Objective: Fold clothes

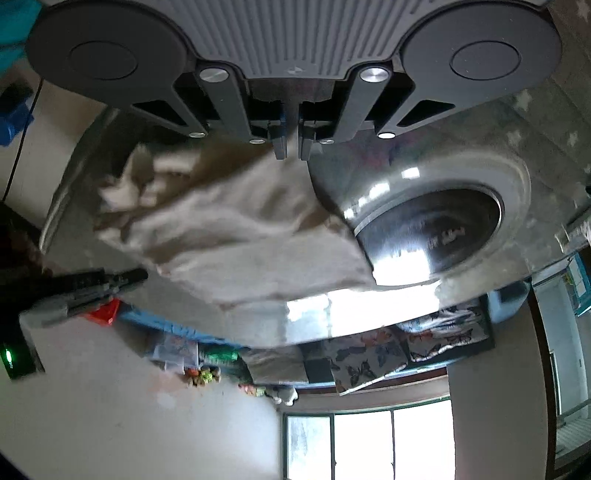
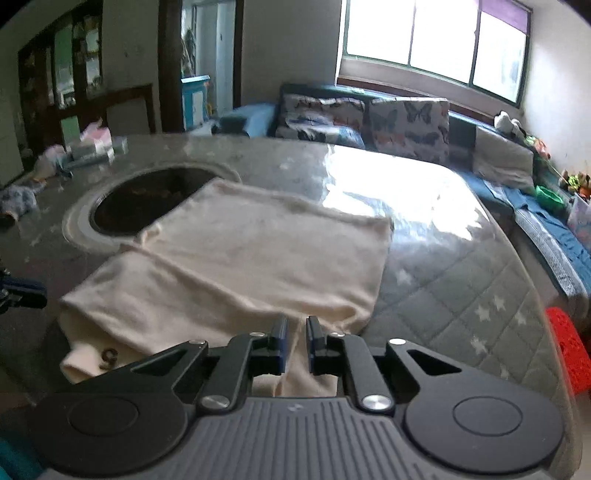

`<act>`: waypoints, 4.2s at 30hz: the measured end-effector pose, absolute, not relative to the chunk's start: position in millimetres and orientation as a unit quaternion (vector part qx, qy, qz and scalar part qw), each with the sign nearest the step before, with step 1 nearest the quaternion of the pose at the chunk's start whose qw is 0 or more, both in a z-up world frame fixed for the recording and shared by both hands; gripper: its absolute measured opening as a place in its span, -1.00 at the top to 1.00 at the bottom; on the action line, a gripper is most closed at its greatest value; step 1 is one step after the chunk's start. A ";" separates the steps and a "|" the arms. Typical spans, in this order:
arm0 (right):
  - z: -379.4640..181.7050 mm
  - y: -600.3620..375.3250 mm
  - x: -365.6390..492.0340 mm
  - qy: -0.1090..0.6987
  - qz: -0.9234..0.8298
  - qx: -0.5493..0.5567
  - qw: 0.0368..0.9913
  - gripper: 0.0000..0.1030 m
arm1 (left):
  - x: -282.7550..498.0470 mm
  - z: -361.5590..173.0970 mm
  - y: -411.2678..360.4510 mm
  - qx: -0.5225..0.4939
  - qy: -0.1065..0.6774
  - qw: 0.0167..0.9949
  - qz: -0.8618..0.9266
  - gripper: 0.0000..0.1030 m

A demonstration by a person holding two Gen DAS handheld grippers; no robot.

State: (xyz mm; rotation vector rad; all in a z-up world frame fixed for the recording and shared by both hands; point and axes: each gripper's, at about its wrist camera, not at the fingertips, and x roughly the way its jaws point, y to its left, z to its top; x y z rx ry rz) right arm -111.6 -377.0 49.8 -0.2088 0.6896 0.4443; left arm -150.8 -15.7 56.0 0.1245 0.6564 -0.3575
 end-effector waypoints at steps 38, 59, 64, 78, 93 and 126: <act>19.2 -367.3 -103.0 0.359 0.274 -0.101 0.887 0.56 | -80.9 25.1 -46.9 0.097 0.324 0.922 -0.188 0.73; 23.2 -391.7 -96.0 0.377 0.249 -0.035 0.892 0.38 | -116.9 46.8 -99.7 0.118 0.277 0.912 -0.279 0.39; 25.0 -408.0 -89.4 0.394 0.259 0.018 0.882 0.41 | -116.5 37.4 -131.0 0.135 0.279 0.900 -0.307 0.39; 32.8 -444.0 -106.6 0.382 0.221 0.038 0.896 0.50 | -95.5 14.5 -196.3 0.161 0.293 0.876 -0.349 0.39; 36.6 -446.2 -113.2 0.372 0.215 0.033 0.902 0.50 | -88.6 23.5 -189.7 0.109 0.279 0.892 -0.339 0.87; 18.9 -233.6 -122.6 0.342 0.421 -0.186 0.819 0.50 | -112.9 145.7 17.1 -0.078 0.135 0.977 -0.144 0.90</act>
